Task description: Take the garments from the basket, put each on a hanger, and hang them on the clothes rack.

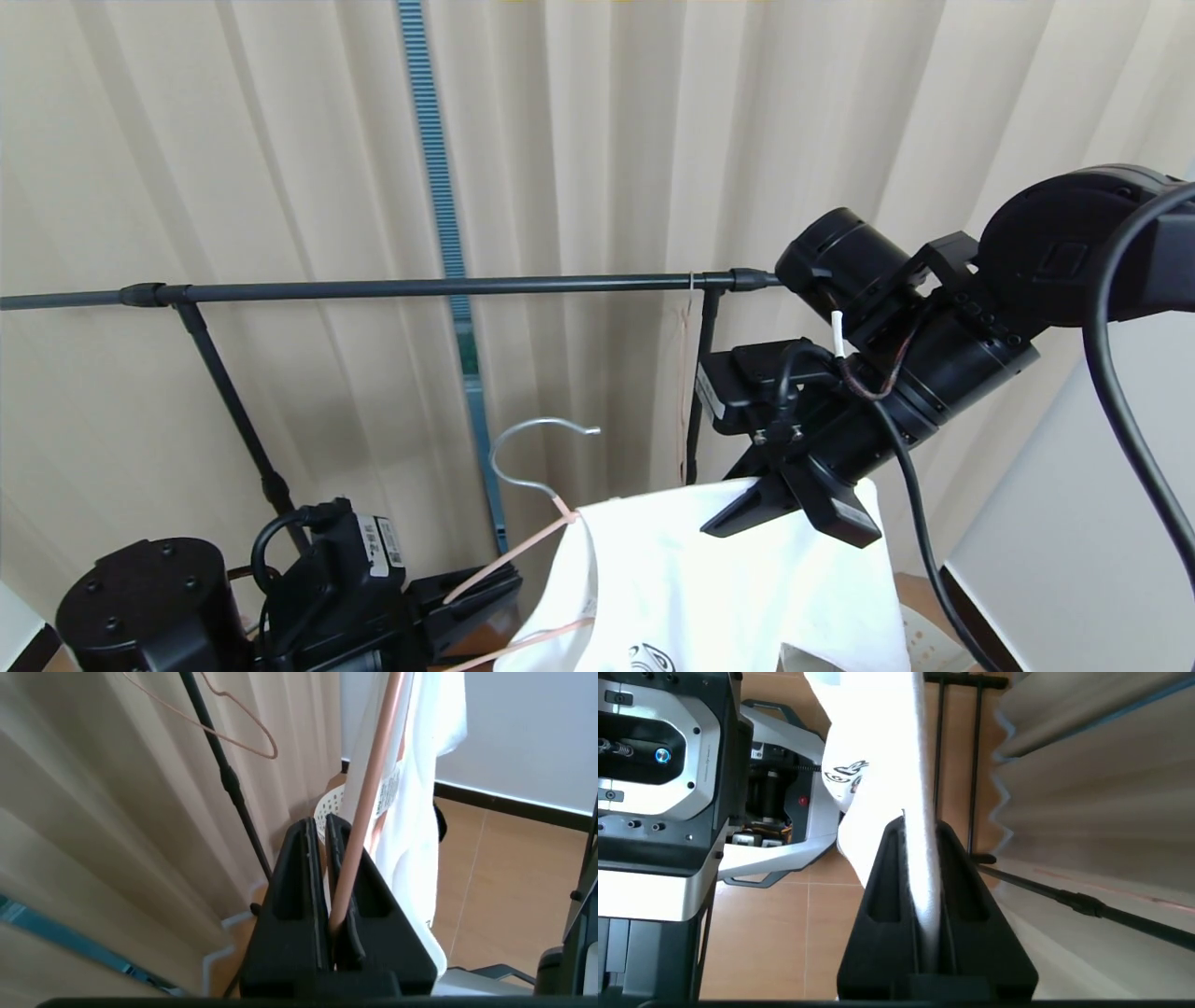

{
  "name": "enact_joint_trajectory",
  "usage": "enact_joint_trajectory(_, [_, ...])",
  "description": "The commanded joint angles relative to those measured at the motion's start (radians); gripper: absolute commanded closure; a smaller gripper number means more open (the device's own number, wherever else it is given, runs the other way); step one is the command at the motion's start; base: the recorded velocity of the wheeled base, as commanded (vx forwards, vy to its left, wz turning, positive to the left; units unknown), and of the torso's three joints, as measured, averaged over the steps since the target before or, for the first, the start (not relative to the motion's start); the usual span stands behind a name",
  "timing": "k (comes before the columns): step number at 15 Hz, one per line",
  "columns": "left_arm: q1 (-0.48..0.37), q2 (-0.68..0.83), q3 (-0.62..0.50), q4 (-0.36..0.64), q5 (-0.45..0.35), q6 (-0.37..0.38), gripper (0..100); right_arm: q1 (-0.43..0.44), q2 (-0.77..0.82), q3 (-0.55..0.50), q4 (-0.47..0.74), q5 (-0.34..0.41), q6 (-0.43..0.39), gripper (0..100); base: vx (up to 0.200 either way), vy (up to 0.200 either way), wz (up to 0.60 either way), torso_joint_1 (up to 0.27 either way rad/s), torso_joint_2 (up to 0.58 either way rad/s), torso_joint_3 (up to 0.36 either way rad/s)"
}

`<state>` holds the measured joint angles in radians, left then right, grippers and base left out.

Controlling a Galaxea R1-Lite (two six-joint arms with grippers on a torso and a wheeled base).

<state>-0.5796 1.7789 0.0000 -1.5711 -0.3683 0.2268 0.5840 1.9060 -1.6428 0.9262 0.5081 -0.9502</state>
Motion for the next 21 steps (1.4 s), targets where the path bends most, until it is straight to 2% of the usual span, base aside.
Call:
enact_joint_trajectory(1, [0.003, 0.002, 0.0, 0.0, 0.0, 0.0, 100, 0.0, -0.008, 0.001, 0.0, 0.0, -0.001, 100, 0.0, 0.0, 0.0, 0.0, 0.0, 0.0])
enact_joint_trajectory(2, [0.003, 0.004, 0.0, 0.0, 0.0, 0.0, 0, 0.0, -0.021, 0.011, 0.0, 0.0, -0.001, 100, 0.0, 0.0, 0.0, 0.0, 0.0, 0.0])
enact_joint_trajectory(8, [0.003, -0.021, 0.0, 0.0, -0.003, -0.001, 0, 0.0, -0.047, 0.043, -0.001, -0.003, -0.001, 100, 0.0, 0.0, 0.0, 0.0, 0.0, 0.0])
enact_joint_trajectory(10, [0.015, -0.067, 0.0, 0.0, -0.004, -0.032, 0, -0.001, -0.064, 0.043, -0.003, -0.02, 0.001, 100, 0.0, 0.0, 0.0, 0.0, 0.0, 0.0])
enact_joint_trajectory(12, [0.052, -0.138, 0.0, 0.0, -0.008, -0.089, 0, -0.007, -0.091, 0.046, -0.03, -0.085, 0.031, 100, 0.0, 0.0, 0.0, 0.0, 0.0, 0.0])
enact_joint_trajectory(15, [0.113, -0.181, 0.0, 0.0, -0.006, -0.112, 0, -0.006, -0.134, 0.086, -0.116, -0.149, 0.107, 100, 0.0, 0.0, 0.0, 0.0, 0.0, 0.0])
enact_joint_trajectory(17, [0.168, -0.237, -0.015, 0.016, 0.006, -0.116, 0, 0.002, -0.194, 0.166, -0.236, -0.229, 0.179, 100, 0.0, 0.0, 0.0, 0.0, 0.0, 0.0])
enact_joint_trajectory(18, [0.188, -0.309, -0.04, 0.118, 0.038, -0.116, 0, 0.014, -0.258, 0.278, -0.337, -0.272, 0.202, 100, 0.0, 0.0, 0.0, 0.0, 0.0, 0.0])
enact_joint_trajectory(19, [0.19, -0.377, -0.077, 0.244, 0.065, -0.118, 0, 0.016, -0.306, 0.377, -0.437, -0.28, 0.203, 100, 0.0, 0.0, 0.0, 0.0, 0.0, 0.0])
enact_joint_trajectory(21, [0.182, -0.521, -0.183, 0.611, 0.114, -0.122, 0, 0.016, -0.383, 0.587, -0.688, -0.296, 0.208, 100, 0.0, 0.0, 0.0, 0.0, 0.0, 0.0])
